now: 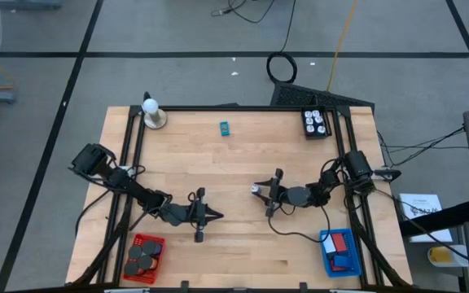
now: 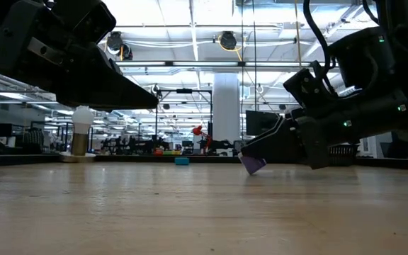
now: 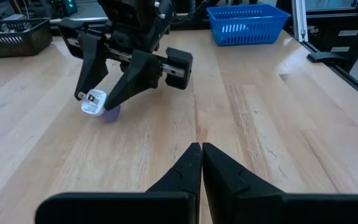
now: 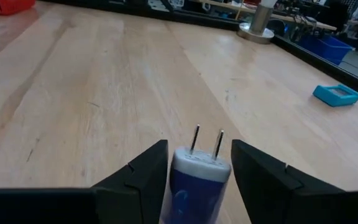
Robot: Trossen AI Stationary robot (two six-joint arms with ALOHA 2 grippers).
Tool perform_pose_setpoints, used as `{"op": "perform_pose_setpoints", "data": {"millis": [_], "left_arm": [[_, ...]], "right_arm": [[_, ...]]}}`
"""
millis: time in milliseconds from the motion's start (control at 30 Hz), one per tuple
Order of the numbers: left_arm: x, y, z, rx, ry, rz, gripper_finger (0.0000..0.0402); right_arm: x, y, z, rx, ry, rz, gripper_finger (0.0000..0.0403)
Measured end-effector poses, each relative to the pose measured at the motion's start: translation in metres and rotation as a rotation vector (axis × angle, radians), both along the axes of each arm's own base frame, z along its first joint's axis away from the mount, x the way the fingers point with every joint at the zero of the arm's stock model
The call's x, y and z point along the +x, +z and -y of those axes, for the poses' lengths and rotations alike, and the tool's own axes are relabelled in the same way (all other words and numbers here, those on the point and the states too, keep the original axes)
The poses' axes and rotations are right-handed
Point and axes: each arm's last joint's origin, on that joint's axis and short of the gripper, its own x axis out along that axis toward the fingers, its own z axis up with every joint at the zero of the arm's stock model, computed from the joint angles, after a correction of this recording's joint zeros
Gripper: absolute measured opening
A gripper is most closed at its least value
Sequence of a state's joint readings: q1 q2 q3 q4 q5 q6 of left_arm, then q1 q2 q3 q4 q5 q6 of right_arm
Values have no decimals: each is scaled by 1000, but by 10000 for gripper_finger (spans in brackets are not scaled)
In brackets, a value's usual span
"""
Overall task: Pick & Place Office items
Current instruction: Put the violet charger adapter into the black bin
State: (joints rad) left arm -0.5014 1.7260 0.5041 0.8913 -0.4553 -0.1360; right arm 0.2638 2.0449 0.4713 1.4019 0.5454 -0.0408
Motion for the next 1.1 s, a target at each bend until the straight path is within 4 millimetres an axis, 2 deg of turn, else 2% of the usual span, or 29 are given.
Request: {"op": "perform_pose_setpoints", "data": {"millis": [433, 567, 733, 867, 1000, 1100], "left_arm": [[0, 0, 0, 1, 0, 0, 21], [0, 0, 0, 2, 0, -1, 21], [0, 0, 0, 2, 0, -1, 21], [0, 0, 0, 2, 0, -1, 21], [0, 0, 0, 3, -1, -1, 21], [0, 0, -1, 2, 1, 0, 21]], "right_arm": [[-1, -3, 0, 44, -18, -37, 204], [-2, 5, 1, 80, -30, -44, 216], [-5, 31, 2, 170, -63, -55, 226], [-10, 61, 5, 277, -117, -105, 235], [-9, 94, 14, 385, -129, -343, 241], [1, 112, 18, 335, -100, -496, 249]]}}
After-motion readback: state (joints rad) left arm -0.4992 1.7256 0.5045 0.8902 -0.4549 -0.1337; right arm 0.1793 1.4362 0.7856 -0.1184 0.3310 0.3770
